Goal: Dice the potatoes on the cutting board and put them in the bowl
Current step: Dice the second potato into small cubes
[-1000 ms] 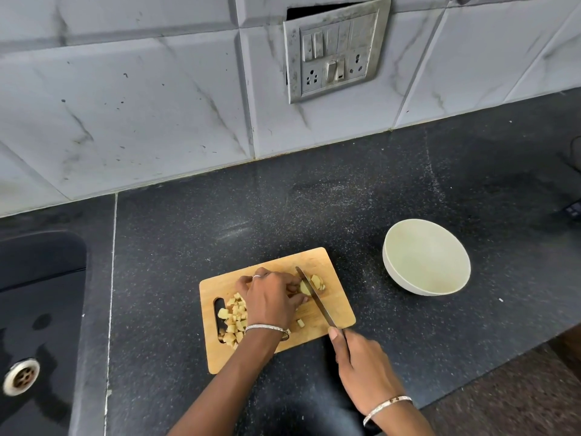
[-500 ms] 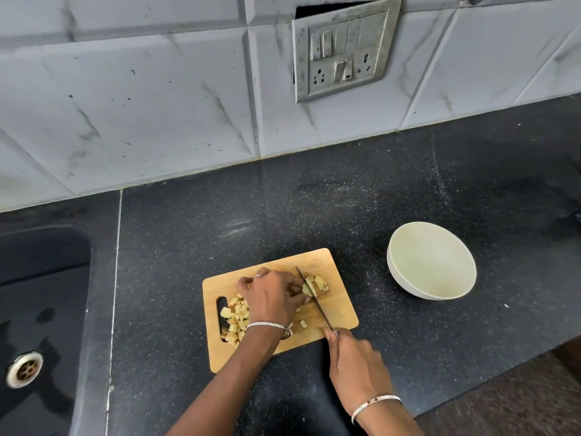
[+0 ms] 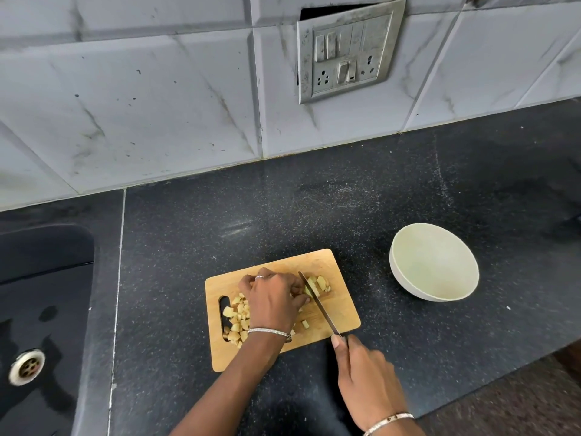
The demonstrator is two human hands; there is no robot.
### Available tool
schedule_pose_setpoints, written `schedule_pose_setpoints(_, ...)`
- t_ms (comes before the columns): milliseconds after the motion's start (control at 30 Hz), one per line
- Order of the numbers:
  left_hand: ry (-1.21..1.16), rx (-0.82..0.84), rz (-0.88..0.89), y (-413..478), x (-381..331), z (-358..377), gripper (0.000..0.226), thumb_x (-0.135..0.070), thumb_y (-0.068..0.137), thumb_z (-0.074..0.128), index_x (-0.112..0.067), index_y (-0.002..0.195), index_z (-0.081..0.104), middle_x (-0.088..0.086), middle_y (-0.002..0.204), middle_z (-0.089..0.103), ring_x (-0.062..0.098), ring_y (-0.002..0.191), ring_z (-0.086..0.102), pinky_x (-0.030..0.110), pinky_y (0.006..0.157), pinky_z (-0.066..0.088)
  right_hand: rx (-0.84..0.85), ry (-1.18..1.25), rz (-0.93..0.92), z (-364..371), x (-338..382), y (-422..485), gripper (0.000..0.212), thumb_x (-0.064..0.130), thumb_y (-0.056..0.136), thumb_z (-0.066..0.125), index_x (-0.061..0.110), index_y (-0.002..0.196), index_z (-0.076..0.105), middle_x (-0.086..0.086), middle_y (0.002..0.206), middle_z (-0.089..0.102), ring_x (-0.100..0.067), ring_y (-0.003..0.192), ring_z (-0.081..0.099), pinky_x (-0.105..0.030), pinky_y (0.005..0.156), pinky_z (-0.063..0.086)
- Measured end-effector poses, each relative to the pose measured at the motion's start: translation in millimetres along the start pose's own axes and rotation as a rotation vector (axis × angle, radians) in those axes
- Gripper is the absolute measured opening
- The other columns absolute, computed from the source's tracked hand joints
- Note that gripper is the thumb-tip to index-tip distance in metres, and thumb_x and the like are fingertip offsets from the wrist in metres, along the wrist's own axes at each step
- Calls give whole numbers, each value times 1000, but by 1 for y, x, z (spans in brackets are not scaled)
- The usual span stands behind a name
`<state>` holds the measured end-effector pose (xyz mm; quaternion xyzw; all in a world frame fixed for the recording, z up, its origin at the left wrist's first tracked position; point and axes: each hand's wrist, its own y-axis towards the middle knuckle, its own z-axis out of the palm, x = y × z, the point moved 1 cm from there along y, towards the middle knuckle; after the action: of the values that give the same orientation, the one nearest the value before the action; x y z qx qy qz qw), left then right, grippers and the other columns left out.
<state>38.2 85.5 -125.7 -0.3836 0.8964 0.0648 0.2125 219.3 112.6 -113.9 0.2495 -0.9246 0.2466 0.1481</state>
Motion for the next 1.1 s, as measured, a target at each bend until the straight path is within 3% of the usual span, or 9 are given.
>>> schedule_pose_setpoints(267,23,9,-5,2,0,1,17,-46,78,71,-35,91,72,-17,81,69,11,107,45,40,93,17,19,-43,25,1,11,-1,39,55,99,15,29,98,44,-1,97,63,-28,98,63,-36,66,40)
schedule_pose_setpoints(400,12,15,-8,3,0,0,16,-46,77,72,-37,90,72,-18,82,69,11,107,45,40,92,17,15,-64,14,8,14,7,43,53,100,17,27,108,50,-2,99,65,-29,99,64,-38,70,46)
schedule_pose_setpoints(633,-7,31,-19,2,0,-2,15,-45,77,73,-36,89,72,-18,81,68,11,108,44,40,93,17,7,-65,-19,9,8,8,45,55,99,17,26,106,51,-3,97,66,-31,98,64,-39,72,49)
schedule_pose_setpoints(767,15,20,-15,2,3,-4,17,-45,78,71,-36,92,71,-19,83,69,11,110,44,40,95,16,-12,-54,-42,-2,-3,0,38,58,96,15,30,89,39,-3,91,64,-32,94,64,-40,69,46)
schedule_pose_setpoints(1100,-12,-53,-39,0,3,-12,18,-32,85,60,-42,97,69,-22,88,69,8,108,49,40,95,17,-128,-115,-45,-5,-6,10,51,59,95,12,27,108,49,-3,94,67,-32,93,66,-41,70,49)
